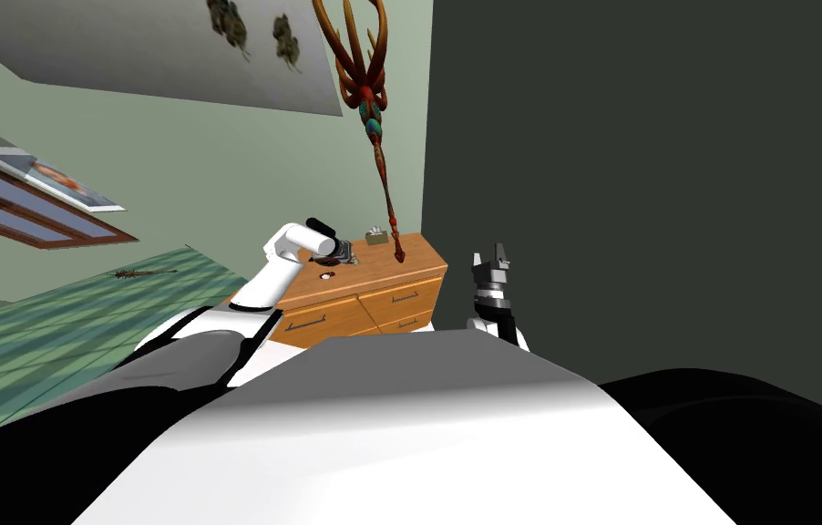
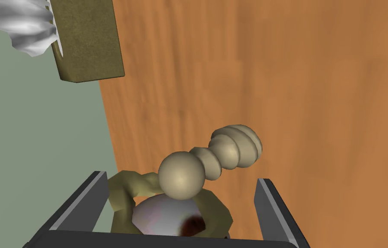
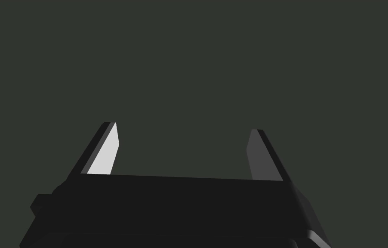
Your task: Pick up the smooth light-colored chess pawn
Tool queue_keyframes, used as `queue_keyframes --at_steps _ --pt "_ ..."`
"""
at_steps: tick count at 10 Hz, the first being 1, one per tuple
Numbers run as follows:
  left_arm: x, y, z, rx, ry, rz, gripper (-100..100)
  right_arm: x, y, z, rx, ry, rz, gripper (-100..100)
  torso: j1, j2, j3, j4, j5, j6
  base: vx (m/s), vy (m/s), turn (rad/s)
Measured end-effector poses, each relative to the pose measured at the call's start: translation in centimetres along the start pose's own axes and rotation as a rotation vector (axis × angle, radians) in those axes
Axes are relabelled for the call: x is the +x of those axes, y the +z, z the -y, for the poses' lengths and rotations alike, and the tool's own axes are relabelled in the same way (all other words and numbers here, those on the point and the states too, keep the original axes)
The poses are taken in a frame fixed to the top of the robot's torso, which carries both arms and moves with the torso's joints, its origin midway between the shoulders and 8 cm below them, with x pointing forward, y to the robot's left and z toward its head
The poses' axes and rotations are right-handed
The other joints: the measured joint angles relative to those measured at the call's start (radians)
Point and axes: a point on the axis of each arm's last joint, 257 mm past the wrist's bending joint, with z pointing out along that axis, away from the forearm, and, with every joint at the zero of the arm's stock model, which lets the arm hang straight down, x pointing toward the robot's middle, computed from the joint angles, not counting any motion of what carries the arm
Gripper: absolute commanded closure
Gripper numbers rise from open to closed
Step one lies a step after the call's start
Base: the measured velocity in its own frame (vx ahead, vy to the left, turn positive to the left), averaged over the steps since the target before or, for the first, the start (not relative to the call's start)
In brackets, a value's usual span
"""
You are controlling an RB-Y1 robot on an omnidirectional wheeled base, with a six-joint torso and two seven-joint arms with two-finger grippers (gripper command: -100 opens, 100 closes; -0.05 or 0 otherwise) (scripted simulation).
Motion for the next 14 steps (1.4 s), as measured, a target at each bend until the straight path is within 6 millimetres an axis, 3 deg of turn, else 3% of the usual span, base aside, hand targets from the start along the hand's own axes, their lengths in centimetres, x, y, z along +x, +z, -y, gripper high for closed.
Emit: queue_keyframes --at_steps 1,2,3,13,14 --pt "-0.4 -0.1 -0.2 -0.014 -0.012 0.013 -100 0.0 0.0 0.0 0.000 0.000 0.000 0 0.000 0.000 0.000 0.000 0.000 0.000 0.000 0.000 0.000" --pt "-0.5 -0.1 -0.2 -0.017 -0.014 0.015 0 0.0 0.0 0.0 0.000 0.000 0.000 0 0.000 0.001 0.000 0.000 0.000 0.000 0.000 0.000 0.000" --pt "-0.5 -0.1 -0.2 -0.017 -0.014 0.015 -100 0.0 0.0 0.0 0.000 0.000 0.000 0 0.000 0.001 0.000 0.000 0.000 0.000 0.007 0.054 -0.181" --pt "-1.4 -0.5 -2.8 -0.019 -0.099 0.102 -100 0.0 0.0 0.0 0.000 0.000 0.000 0 0.003 0.003 0.001 0.001 0.001 0.000 -0.009 0.059 -0.116" --pt "-1.4 -0.5 -2.8 -0.019 -0.103 0.103 100 0.0 0.0 0.0 0.000 0.000 0.000 0 0.001 0.002 0.001 0.000 0.001 -0.001 0.000 0.000 0.000"
